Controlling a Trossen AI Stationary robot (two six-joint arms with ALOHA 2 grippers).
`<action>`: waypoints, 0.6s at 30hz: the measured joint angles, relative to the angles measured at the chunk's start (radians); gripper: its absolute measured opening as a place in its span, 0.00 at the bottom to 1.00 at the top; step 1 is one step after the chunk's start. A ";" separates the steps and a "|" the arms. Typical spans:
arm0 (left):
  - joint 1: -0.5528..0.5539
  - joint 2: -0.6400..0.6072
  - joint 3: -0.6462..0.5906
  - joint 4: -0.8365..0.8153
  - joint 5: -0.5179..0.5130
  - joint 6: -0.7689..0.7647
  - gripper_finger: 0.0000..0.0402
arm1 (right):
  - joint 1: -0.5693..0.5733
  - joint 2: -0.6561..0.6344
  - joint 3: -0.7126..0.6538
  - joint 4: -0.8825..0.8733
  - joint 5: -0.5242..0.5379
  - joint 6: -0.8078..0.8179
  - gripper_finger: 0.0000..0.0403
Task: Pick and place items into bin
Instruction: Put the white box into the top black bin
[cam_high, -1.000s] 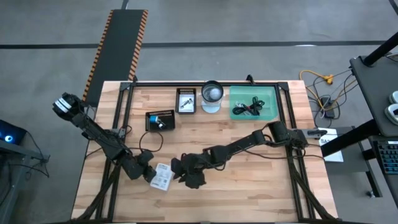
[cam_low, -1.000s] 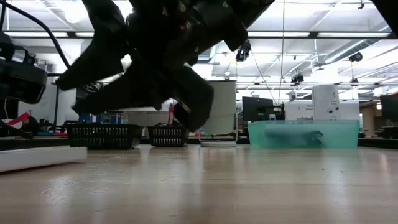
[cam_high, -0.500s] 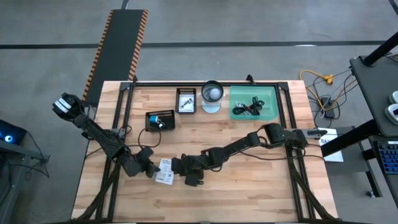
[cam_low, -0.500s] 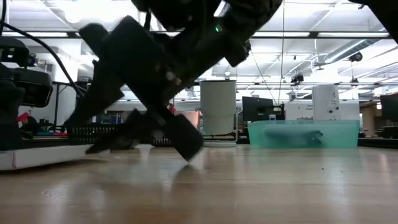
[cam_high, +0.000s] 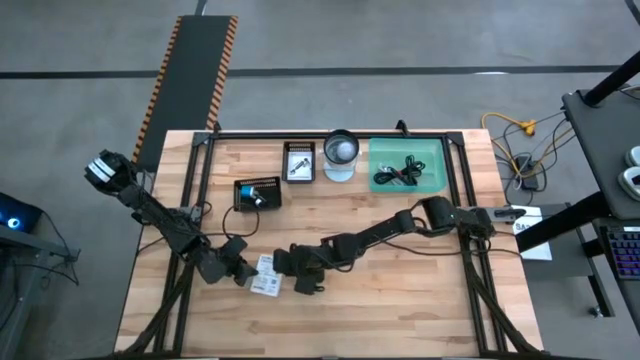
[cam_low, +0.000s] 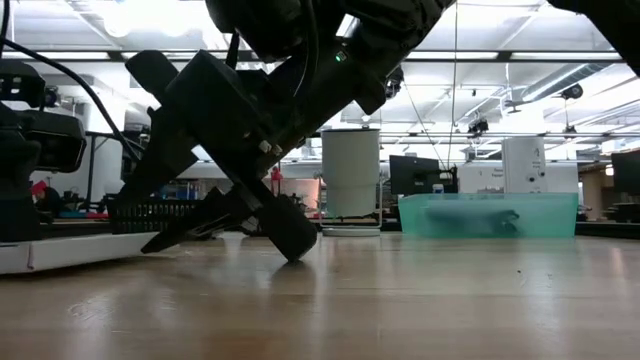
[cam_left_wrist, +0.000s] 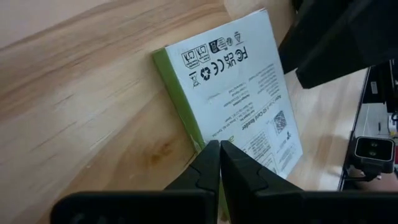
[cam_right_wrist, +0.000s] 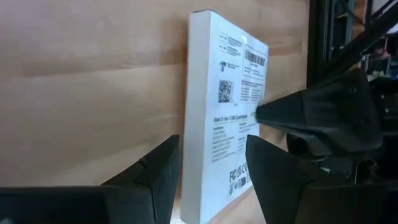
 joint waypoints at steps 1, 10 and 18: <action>0.000 0.001 -0.001 0.005 -0.004 0.002 0.00 | 0.000 0.001 0.001 0.000 0.002 -0.007 0.42; 0.000 0.064 -0.002 0.084 -0.043 0.046 0.00 | -0.002 0.017 0.017 -0.035 0.003 -0.021 0.42; 0.005 0.140 -0.004 0.230 -0.063 0.132 0.00 | -0.002 0.018 0.042 -0.138 0.010 -0.026 0.42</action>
